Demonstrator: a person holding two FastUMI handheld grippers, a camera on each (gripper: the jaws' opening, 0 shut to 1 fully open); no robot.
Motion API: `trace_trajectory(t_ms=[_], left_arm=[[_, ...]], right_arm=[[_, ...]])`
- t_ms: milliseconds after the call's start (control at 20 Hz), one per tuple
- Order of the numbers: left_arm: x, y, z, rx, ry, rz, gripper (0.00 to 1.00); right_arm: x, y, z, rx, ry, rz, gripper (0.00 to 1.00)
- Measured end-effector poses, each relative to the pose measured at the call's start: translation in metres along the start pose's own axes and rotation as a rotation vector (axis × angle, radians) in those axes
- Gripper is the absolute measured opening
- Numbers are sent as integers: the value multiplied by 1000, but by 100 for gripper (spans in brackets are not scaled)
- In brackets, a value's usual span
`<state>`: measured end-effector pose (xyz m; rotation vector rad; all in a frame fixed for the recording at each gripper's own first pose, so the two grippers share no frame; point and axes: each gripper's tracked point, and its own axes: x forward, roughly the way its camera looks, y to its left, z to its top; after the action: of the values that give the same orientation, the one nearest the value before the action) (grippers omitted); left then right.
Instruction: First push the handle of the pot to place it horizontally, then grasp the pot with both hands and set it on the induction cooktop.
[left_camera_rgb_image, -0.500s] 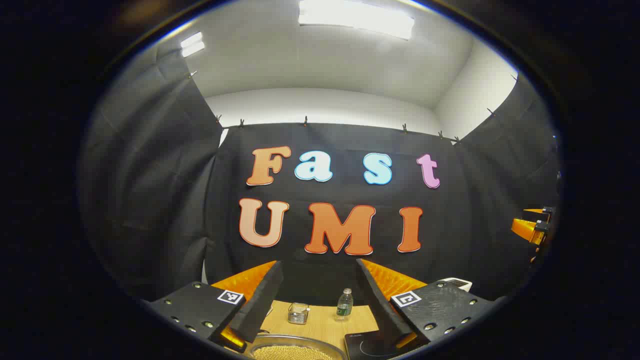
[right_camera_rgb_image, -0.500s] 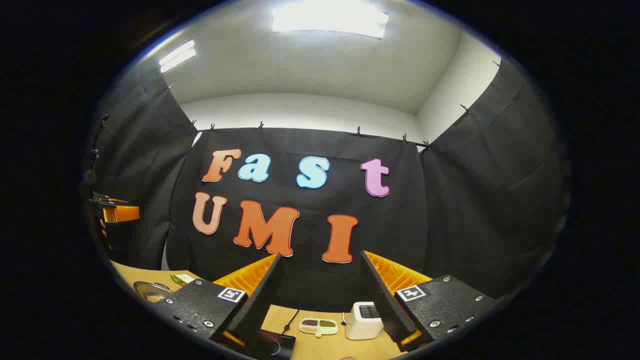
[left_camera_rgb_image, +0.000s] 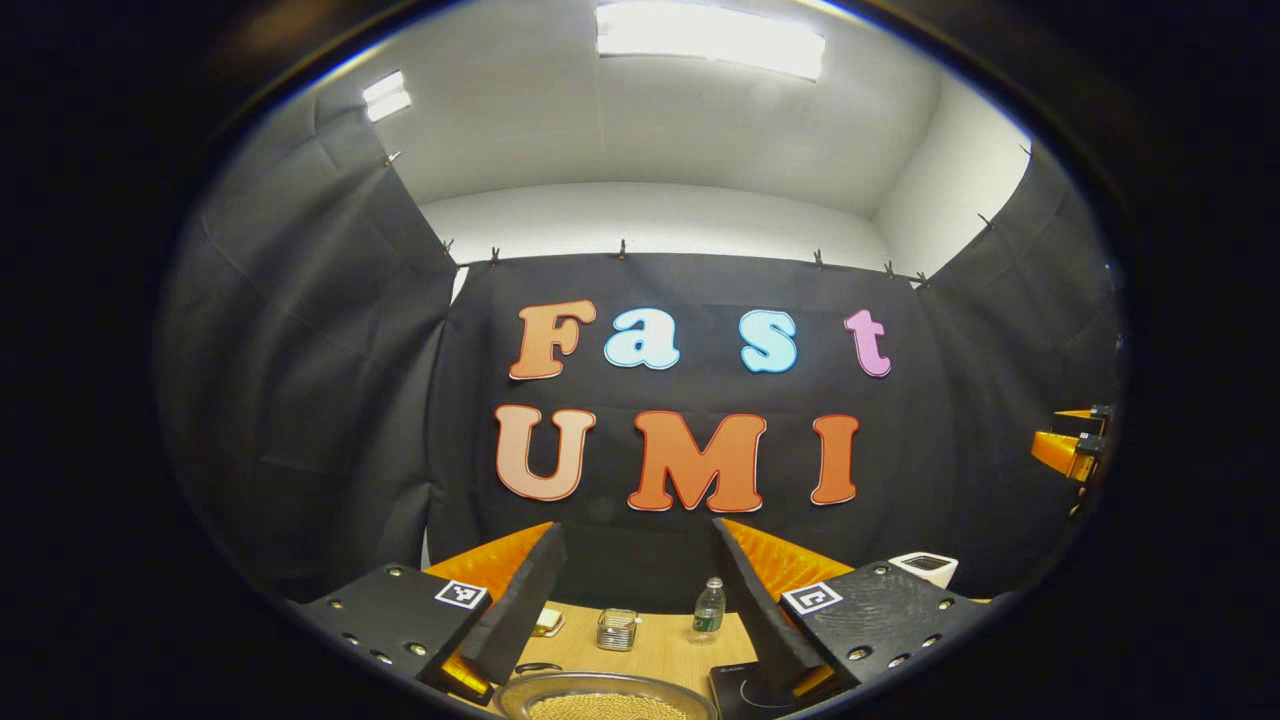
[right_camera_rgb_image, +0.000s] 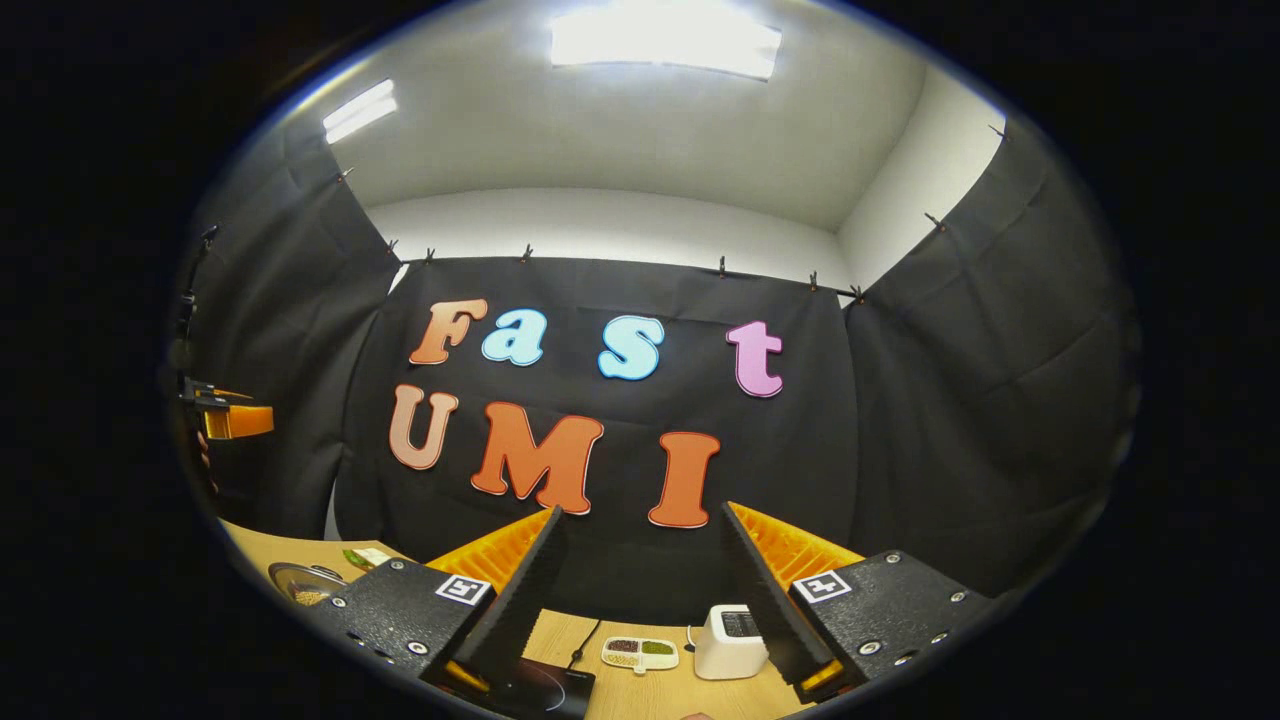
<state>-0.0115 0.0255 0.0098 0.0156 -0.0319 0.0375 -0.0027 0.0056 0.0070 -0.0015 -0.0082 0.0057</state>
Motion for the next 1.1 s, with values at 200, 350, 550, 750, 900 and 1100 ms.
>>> trace_trajectory(t_ms=[200, 350, 550, 750, 900, 1100], left_arm=[[-4, 7, 7, -9, -17, 6, 88], [-4, 3, 4, -81, 21, -41, 89], [0, 5, -5, -85, 52, -17, 88], [-2, 5, -10, -72, 77, -45, 92], [-6, 1, -10, -45, 82, -84, 92], [-13, -3, -35, -52, 145, -94, 53]], right_arm=[[-2, 0, 3, 4, -6, 3, 94], [-3, 2, 4, 1, -4, 9, 94], [-5, 2, 6, 0, 0, 16, 94], [-6, 2, 6, 14, -1, 22, 94], [-6, 1, 3, 15, 4, 25, 94], [-7, 0, 3, 36, 7, 29, 94]])
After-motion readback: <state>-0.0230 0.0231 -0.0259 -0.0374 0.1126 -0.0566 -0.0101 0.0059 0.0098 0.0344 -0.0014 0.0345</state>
